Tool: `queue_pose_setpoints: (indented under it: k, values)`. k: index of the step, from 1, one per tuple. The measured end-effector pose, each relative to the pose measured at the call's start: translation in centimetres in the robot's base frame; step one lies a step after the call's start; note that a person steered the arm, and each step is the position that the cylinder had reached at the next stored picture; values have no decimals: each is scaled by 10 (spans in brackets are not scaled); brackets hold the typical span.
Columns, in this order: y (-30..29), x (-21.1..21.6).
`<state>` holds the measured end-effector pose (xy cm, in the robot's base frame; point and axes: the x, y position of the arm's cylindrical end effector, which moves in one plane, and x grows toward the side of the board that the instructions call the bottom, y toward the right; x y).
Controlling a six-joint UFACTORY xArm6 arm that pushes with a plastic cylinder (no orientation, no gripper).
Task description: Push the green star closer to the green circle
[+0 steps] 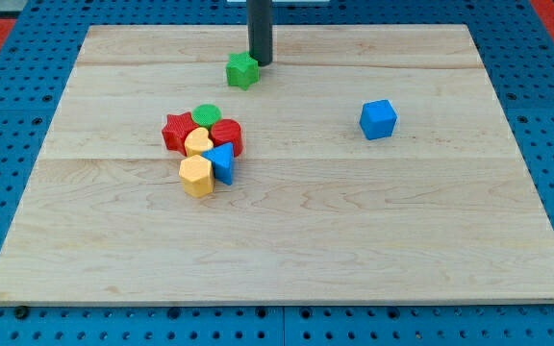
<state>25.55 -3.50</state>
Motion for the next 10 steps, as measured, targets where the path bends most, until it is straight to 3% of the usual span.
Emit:
queue_pose_setpoints:
  k: [2,4,5,8,9,10]
  values:
    - [-65,38]
    - [-6,13]
    - [2,30]
    - [-113,76]
    - [-111,74]
    - [-58,65]
